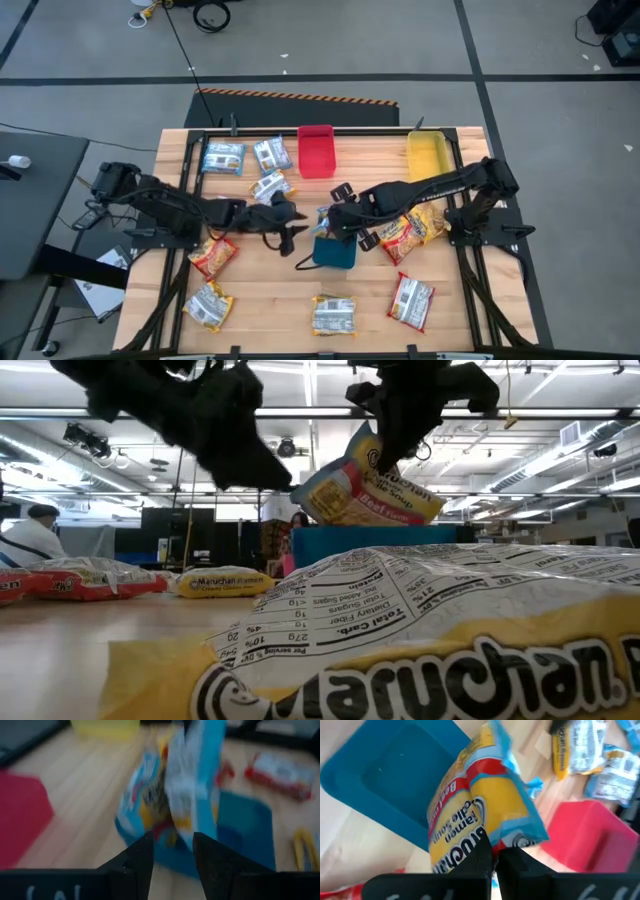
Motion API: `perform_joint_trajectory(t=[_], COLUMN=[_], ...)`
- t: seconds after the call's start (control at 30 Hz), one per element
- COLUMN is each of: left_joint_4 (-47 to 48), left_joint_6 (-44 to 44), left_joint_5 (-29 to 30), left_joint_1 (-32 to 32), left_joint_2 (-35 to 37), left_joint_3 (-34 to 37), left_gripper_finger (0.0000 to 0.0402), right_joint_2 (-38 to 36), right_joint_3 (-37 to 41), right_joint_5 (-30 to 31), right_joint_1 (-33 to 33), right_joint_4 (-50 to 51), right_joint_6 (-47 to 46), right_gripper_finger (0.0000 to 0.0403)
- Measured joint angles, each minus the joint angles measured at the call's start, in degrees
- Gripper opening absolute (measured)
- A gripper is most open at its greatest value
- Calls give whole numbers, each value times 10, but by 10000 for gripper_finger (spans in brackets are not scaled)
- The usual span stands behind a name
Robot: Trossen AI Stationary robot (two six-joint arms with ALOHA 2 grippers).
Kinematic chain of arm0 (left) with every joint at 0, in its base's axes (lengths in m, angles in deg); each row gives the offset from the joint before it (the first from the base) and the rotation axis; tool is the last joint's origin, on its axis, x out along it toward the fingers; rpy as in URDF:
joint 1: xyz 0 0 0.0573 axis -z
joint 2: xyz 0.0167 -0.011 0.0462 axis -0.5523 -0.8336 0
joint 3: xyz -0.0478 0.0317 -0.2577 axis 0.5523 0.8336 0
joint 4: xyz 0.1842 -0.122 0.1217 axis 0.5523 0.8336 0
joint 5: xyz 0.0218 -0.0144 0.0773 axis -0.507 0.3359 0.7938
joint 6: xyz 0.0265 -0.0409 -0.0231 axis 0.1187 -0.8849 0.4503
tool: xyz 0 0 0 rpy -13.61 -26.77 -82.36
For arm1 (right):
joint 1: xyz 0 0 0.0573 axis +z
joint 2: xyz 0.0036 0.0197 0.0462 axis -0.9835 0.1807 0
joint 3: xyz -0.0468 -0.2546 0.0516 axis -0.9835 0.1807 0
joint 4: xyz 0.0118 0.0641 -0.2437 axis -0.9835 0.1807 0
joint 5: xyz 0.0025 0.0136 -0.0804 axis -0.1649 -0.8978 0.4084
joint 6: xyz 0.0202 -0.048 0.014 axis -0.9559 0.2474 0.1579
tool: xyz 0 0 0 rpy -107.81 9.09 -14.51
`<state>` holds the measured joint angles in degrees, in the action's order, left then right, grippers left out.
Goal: Sort Maruchan noodles
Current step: Put the blue noodle pack into the blue bin
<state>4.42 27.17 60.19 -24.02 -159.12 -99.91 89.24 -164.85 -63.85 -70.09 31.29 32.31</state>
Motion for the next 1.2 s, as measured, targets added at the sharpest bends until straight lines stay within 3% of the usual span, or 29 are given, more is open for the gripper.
perform_joint_trajectory(t=[0.13, 0.47, 0.6, 0.77, 0.83, 1.0, 1.2], left_joint_4=[-48, -166, -169, -166, -165, -169, -204], left_joint_6=[25, 20, 26, 26, 26, 31, 54], left_joint_5=[-24, -28, -37, -57, -59, -58, -55], left_joint_1=[-3, -7, -13, -14, -13, -14, -15], left_joint_2=[-16, -131, -140, -140, -140, -140, -140], left_joint_3=[-1, 0, 0, 0, 1, 1, 0], left_gripper_finger=[141, 135, 104, 26, 12, 13, 11], right_joint_2=[0, 0, 0, 0, 0, -3, -29], right_joint_3=[0, 1, 2, 2, 2, 2, 2], right_joint_5=[-27, -44, -45, -57, -58, -55, -56], right_joint_1=[-13, -22, -22, -22, -21, -16, -4], right_joint_4=[9, 4, -5, -37, -53, -70, -69], right_joint_6=[-16, -21, -30, -41, -42, -67, -124], right_gripper_finger=[13, 15, 16, 19, 23, 47, 106])
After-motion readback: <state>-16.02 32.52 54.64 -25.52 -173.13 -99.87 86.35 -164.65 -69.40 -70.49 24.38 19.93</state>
